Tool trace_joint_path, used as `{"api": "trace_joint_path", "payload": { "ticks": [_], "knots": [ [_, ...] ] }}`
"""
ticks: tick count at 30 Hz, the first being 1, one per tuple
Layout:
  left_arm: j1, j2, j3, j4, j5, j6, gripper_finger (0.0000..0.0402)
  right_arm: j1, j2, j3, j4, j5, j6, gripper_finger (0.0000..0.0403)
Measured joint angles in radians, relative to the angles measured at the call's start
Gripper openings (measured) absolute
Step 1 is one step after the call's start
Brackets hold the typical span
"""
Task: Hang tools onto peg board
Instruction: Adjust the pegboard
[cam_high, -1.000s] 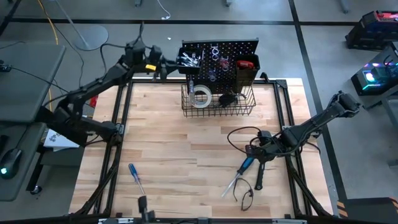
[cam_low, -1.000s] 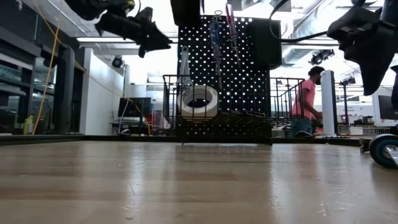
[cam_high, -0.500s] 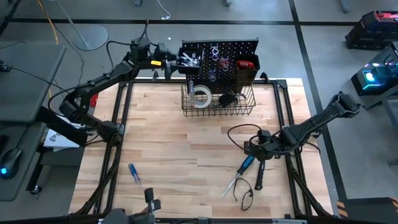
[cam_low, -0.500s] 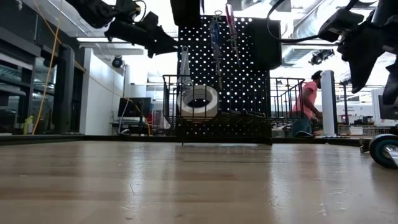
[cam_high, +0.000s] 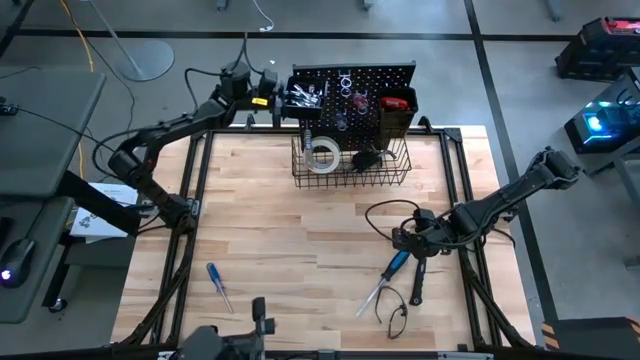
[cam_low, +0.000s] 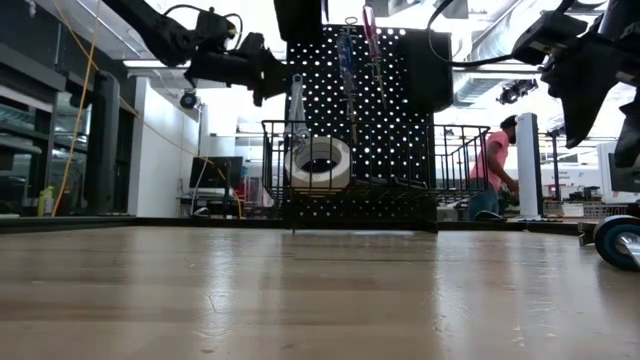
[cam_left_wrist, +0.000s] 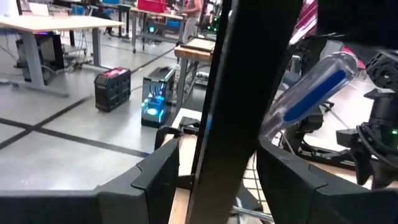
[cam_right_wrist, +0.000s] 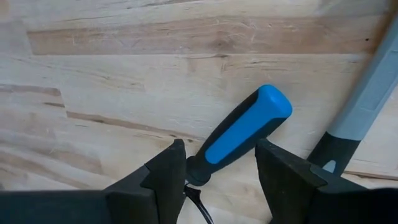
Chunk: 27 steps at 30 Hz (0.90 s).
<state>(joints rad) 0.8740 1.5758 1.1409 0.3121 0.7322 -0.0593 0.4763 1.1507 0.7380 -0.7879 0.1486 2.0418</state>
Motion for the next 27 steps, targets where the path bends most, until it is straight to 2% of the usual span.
{"api": "trace_joint_path", "payload": {
  "ticks": [7, 10, 13, 14, 21, 27],
  "knots": [
    [-0.019, 0.047, 0.000, 0.063, -0.001, 0.001, 0.0187, -0.001, 0.000, 0.000, 0.001, 0.000, 0.000, 0.0184],
    [-0.020, 0.048, 0.000, 0.057, -0.001, 0.002, 0.0143, -0.001, 0.000, 0.000, 0.002, 0.000, 0.000, 0.0184],
    [-0.016, 0.048, 0.000, 0.066, 0.017, 0.038, 0.0065, -0.001, 0.000, 0.000, 0.004, 0.002, 0.001, 0.0184],
    [-0.013, 0.048, 0.000, 0.061, 0.031, 0.055, 0.0059, -0.001, 0.000, 0.000, 0.004, 0.004, 0.002, 0.0184],
    [0.016, 0.039, 0.000, 0.040, 0.066, 0.034, 0.0059, -0.001, 0.000, 0.000, 0.034, 0.005, 0.000, 0.0184],
    [0.057, -0.019, 0.000, -0.096, 0.130, 0.049, 0.0060, -0.001, 0.000, 0.000, 0.038, 0.006, 0.000, 0.0184]
  ]
}}
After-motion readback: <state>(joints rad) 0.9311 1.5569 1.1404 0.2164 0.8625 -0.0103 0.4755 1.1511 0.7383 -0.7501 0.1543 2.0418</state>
